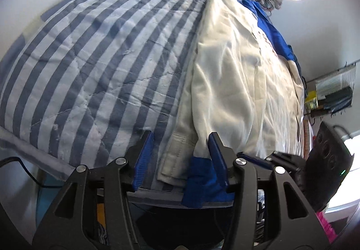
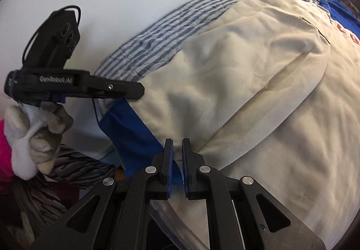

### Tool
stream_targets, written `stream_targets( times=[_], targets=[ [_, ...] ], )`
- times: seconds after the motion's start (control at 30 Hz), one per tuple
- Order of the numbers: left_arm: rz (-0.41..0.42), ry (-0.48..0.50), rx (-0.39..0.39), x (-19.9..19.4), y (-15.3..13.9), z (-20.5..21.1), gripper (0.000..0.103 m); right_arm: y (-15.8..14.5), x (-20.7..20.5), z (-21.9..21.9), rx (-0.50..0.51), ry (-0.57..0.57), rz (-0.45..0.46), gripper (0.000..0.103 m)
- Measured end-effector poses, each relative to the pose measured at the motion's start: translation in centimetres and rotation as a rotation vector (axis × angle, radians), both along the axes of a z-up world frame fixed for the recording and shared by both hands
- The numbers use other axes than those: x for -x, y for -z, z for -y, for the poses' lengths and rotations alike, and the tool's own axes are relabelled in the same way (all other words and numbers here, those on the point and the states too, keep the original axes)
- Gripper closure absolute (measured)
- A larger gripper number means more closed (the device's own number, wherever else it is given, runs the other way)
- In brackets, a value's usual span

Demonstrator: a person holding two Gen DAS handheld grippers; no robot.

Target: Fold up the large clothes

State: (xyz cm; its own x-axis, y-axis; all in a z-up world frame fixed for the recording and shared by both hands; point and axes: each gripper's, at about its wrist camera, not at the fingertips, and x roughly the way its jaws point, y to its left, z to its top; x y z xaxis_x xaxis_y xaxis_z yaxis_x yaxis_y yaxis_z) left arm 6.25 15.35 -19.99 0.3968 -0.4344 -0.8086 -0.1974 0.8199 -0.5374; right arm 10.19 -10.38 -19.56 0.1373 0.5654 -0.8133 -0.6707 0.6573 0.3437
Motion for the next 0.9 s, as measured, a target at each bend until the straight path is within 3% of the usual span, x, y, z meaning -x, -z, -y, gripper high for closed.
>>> stream_targets(
  times=[0.03,0.07,0.2,0.27,0.5,0.7,0.87,0.9],
  targets=[
    [0.002,0.012,0.002,-0.1,0.0,0.3,0.053,-0.5,0.0,0.4,-0.021,0.003,-0.008,0.097],
    [0.0,0.027,0.01,-0.3,0.2,0.7,0.062,-1.2,-0.2,0.8,-0.043,0.01,-0.007,0.097],
    [0.008,0.044,-0.031,-0.6,0.0,1.4,0.082,-3.5,-1.5,2.1,-0.048,0.064,0.057,0.097],
    [0.021,0.037,-0.016,-0.6,-0.4,1.5,0.086,-4.0,-2.5,2.2,-0.038,0.096,0.081,0.097],
    [0.109,0.057,-0.033,-0.1,-3.2,2.7,0.088,-3.1,-7.6,2.5,0.027,0.248,0.101,0.096],
    [0.152,0.074,-0.029,-0.4,-4.6,3.6,0.088,0.5,-9.5,2.3,0.114,0.274,-0.007,0.096],
    [0.173,0.087,-0.038,-0.6,-5.3,4.2,0.088,-2.4,-10.9,2.0,0.067,0.291,-0.026,0.095],
    [0.176,0.089,-0.038,-0.7,-5.4,4.4,0.088,-3.2,-11.3,1.6,0.053,0.288,-0.029,0.086]
  ],
)
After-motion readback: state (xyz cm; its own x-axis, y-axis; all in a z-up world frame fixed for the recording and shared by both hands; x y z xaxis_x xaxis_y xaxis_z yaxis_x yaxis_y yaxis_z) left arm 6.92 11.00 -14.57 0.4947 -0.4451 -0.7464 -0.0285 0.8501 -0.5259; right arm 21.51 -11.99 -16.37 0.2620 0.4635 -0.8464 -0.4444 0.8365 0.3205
